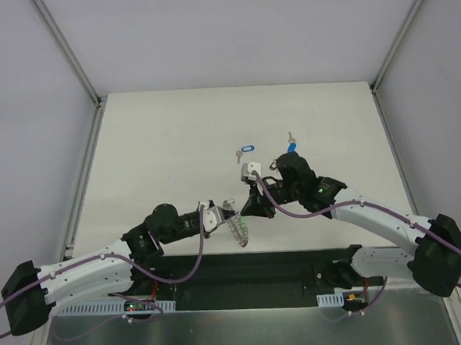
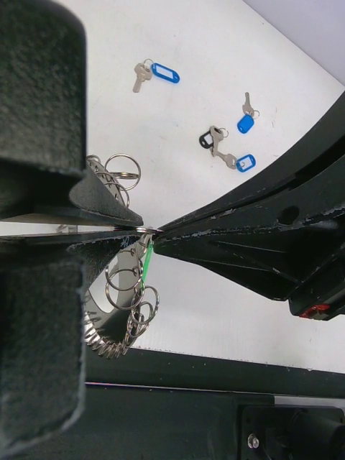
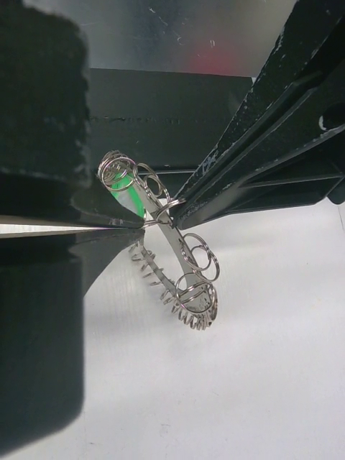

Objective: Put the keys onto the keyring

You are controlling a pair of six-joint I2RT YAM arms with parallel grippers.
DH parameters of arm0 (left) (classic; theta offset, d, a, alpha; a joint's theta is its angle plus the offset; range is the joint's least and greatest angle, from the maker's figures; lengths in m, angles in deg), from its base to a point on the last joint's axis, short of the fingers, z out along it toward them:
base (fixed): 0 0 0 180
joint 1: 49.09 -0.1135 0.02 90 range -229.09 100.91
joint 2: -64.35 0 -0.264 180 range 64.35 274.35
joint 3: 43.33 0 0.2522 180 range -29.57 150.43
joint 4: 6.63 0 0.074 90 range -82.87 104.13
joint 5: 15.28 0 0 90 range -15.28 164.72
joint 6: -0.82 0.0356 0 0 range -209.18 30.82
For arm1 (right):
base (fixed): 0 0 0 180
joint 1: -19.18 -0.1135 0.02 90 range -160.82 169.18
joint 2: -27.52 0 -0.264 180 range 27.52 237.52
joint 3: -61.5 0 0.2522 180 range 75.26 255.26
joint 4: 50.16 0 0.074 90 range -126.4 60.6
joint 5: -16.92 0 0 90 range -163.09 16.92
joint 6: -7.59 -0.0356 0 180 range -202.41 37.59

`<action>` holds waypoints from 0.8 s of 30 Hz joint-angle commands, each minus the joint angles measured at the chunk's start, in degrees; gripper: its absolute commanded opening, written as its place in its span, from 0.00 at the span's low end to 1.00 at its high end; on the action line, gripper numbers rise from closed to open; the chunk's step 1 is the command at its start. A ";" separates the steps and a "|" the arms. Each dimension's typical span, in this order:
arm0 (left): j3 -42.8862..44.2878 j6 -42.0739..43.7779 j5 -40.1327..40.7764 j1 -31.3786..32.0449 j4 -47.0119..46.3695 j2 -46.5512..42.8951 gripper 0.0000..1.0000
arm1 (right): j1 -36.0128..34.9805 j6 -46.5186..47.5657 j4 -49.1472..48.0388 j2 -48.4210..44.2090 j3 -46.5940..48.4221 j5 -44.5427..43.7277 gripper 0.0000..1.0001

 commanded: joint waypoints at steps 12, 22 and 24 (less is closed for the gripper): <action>-2.42 -0.18 2.51 -0.41 -12.97 -2.62 0.00 | 1.11 -2.79 4.14 5.35 2.15 -2.90 0.01; -3.03 -0.01 2.51 -0.49 -14.03 -2.26 0.00 | 1.02 -4.29 1.60 1.24 0.58 -5.62 0.05; -3.12 0.17 2.86 -0.49 -13.60 -2.27 0.00 | 1.19 -4.37 1.60 -0.53 -0.13 -7.72 0.10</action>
